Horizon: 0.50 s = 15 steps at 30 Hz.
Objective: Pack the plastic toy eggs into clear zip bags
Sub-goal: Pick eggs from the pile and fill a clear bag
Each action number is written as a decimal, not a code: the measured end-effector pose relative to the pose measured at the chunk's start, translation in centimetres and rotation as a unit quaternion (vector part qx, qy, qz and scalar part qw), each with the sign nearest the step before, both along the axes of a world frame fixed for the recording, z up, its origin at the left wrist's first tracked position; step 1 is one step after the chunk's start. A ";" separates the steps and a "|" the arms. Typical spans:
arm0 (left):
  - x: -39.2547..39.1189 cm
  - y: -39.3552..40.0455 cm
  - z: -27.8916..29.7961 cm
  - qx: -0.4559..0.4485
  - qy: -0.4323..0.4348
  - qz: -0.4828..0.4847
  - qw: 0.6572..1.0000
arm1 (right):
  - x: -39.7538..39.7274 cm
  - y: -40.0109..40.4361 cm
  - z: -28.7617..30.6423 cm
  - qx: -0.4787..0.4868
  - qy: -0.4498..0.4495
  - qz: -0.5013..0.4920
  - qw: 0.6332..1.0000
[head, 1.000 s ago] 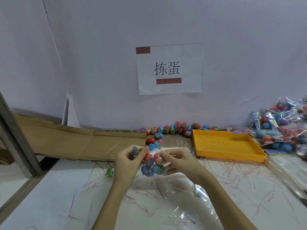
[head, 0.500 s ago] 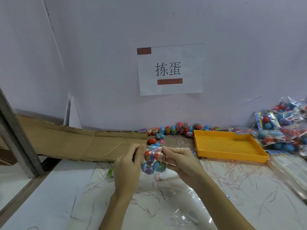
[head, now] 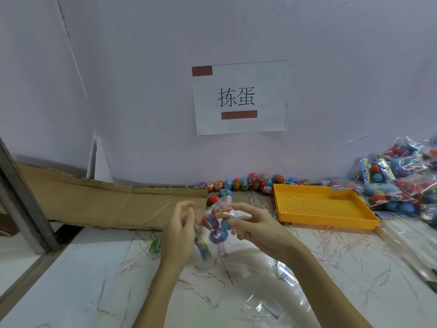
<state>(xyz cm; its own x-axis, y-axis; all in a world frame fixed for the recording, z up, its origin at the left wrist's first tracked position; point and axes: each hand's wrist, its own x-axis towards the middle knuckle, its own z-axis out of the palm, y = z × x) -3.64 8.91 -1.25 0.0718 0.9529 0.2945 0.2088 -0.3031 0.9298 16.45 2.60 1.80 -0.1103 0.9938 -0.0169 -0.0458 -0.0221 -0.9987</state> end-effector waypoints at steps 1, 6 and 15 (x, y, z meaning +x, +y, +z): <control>-0.1 0.0 0.1 -0.021 -0.014 -0.031 0.999 | 0.1 0.0 -0.1 0.005 -0.018 -0.005 1.000; 0.1 -1.1 1.4 -0.100 -0.059 -0.144 0.983 | 0.3 0.0 -0.3 0.040 -0.069 0.023 0.997; -0.3 -1.0 1.4 -0.146 -0.154 -0.201 0.956 | 0.4 -0.3 0.2 0.038 -0.125 0.049 0.990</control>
